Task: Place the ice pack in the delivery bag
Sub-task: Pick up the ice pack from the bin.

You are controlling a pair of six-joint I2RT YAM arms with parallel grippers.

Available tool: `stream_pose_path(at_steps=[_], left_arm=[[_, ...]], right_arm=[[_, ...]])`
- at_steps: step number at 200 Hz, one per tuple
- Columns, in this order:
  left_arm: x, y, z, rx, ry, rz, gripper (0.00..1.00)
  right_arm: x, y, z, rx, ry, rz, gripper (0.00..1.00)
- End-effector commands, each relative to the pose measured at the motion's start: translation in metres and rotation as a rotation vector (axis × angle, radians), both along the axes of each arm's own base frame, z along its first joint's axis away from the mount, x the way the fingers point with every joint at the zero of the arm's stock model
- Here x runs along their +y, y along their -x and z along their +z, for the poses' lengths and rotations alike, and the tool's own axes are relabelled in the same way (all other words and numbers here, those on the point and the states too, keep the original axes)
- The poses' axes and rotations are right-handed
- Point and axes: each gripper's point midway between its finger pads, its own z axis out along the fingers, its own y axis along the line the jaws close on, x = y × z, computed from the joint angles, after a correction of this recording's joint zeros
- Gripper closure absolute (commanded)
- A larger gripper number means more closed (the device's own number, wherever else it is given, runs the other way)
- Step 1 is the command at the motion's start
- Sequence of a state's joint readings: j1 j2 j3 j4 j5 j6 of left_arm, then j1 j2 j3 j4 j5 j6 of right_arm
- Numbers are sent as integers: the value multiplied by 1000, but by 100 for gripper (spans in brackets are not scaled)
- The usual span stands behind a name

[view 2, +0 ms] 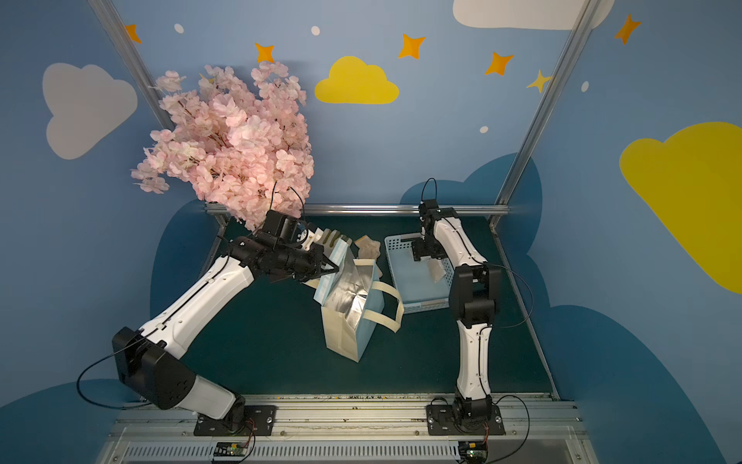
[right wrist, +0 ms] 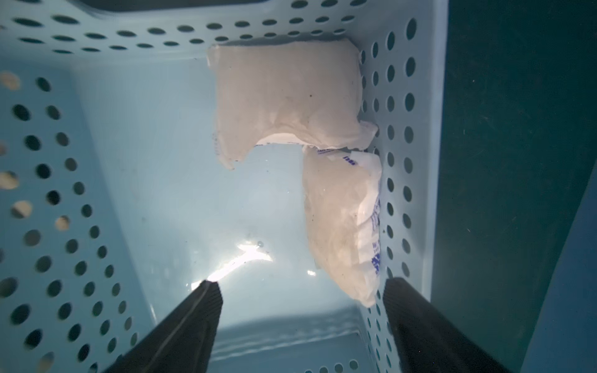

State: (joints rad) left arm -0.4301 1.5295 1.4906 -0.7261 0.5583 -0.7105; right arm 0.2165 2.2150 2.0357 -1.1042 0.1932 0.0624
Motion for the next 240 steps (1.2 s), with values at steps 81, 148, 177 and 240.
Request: stream_pose_path(at_steps=[81,148,177,240], left_arm=[[7,0,6,-11,-23,22,97],[7,0,4,-6,-26,25,97],[8,1,6,-12,-27,26,97],[5,1,14,-21,2,20,97]], right_arm=[[-19,22,-78,220,77,-4,12],[-15,29,-91,250,46,-6,41],[-14,29,-78,216,28,-15,64],[23,43,54,-54,-136,73,77]])
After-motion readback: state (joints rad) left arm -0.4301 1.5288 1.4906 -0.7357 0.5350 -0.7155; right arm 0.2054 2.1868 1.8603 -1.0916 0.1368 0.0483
